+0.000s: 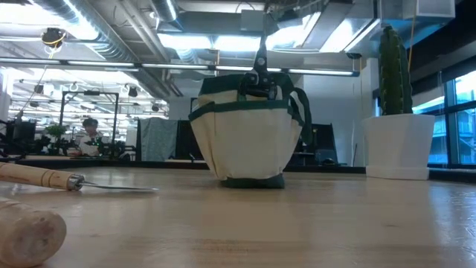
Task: Pick & Place Garden tools in Gardening bag
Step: Put the top brown trowel into the green gardening bag
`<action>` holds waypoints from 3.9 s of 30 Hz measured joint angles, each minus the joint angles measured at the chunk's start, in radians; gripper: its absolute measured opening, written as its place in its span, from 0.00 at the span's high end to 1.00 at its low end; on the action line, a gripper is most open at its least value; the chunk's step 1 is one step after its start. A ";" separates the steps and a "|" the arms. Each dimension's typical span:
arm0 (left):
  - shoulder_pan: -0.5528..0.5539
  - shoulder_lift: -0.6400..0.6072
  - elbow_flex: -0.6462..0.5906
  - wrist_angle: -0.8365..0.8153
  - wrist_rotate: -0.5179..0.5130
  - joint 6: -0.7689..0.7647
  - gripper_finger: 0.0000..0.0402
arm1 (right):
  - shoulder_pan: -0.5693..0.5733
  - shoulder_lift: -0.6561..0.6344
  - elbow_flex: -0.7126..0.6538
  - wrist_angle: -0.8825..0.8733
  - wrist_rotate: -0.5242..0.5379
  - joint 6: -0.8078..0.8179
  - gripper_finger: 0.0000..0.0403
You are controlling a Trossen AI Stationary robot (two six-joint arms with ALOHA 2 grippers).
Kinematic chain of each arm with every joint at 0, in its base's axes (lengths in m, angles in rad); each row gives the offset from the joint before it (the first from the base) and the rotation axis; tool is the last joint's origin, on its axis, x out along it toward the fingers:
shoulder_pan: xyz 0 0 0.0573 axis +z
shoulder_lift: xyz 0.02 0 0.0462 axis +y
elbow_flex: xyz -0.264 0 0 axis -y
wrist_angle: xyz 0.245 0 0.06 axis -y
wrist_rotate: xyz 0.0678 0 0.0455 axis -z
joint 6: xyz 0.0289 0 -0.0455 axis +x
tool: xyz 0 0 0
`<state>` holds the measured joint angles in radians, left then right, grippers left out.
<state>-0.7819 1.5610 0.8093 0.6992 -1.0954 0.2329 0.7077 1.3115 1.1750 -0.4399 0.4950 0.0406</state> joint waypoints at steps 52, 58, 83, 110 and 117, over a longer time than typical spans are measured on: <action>0.287 -0.076 -0.607 0.658 0.438 -0.444 0.73 | -0.417 -0.207 -0.435 0.307 -0.236 0.188 0.43; 0.293 -0.076 -0.607 0.577 0.362 -0.509 0.73 | -0.411 -0.207 -0.435 0.308 -0.253 0.188 0.43; 0.314 -0.091 -0.283 -0.238 0.711 -0.724 0.75 | -0.411 -0.207 -0.435 0.304 -0.380 0.210 0.43; -0.016 -0.105 0.016 -1.235 0.670 -2.196 0.75 | -0.409 -0.207 -0.435 0.261 -0.421 0.233 0.43; -0.030 -0.020 0.015 -1.344 0.742 -2.299 0.75 | -0.391 -0.207 -0.434 0.261 -0.425 0.233 0.43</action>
<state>-0.8119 1.5414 0.8246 -0.6449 -0.3531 -2.0659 0.3167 1.1049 0.7406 -0.1787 0.0696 0.2737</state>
